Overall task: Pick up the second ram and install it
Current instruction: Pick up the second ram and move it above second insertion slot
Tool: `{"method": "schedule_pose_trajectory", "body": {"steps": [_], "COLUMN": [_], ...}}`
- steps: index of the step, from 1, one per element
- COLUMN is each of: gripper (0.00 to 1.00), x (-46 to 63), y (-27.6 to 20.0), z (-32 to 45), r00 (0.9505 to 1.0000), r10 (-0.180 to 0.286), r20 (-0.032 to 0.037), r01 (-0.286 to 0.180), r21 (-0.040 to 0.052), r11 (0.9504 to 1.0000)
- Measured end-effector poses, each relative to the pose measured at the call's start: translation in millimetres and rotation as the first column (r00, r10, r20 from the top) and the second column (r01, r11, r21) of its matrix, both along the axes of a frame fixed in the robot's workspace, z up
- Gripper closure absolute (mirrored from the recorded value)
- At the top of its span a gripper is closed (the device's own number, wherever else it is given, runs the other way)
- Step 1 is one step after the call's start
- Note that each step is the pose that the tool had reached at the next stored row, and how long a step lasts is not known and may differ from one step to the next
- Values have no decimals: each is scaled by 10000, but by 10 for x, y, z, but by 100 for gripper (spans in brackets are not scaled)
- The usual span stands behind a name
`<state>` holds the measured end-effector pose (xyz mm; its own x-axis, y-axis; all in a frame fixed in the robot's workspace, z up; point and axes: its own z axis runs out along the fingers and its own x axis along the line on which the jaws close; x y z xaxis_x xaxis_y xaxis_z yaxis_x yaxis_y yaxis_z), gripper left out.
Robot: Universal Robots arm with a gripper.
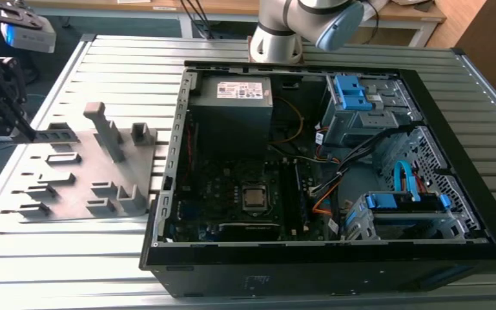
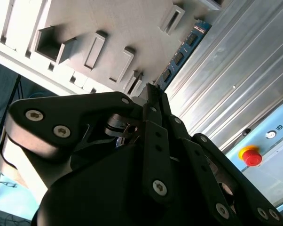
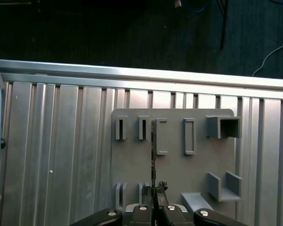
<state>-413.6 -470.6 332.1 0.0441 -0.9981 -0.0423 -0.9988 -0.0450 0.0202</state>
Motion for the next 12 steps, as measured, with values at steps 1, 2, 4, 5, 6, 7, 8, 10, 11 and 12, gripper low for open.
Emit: {"method": "schedule_pose_trajectory", "body": {"steps": [1,2,4,5,6,7,8,10,11,12], "gripper": [86,86,86,86,86,86,86,86,86,86], "x": [0,0,0,0,0,0,0,0,0,0], "y": [0,0,0,0,0,0,0,0,0,0], "z": [12,25,53,67,81,94,107,133,145,162], "r00": [10000,10000,10000,10000,10000,10000,10000,10000,10000,10000], "r10": [0,0,0,0,0,0,0,-1,0,-1], "r20": [1,1,0,0,0,1,1,0,1,0], "r01": [0,0,0,0,0,0,0,1,0,1], "r21": [1,1,1,2,2,2,2,2,2,2], "r11": [10000,10000,10000,10000,10000,10000,10000,10000,10000,10000]}}
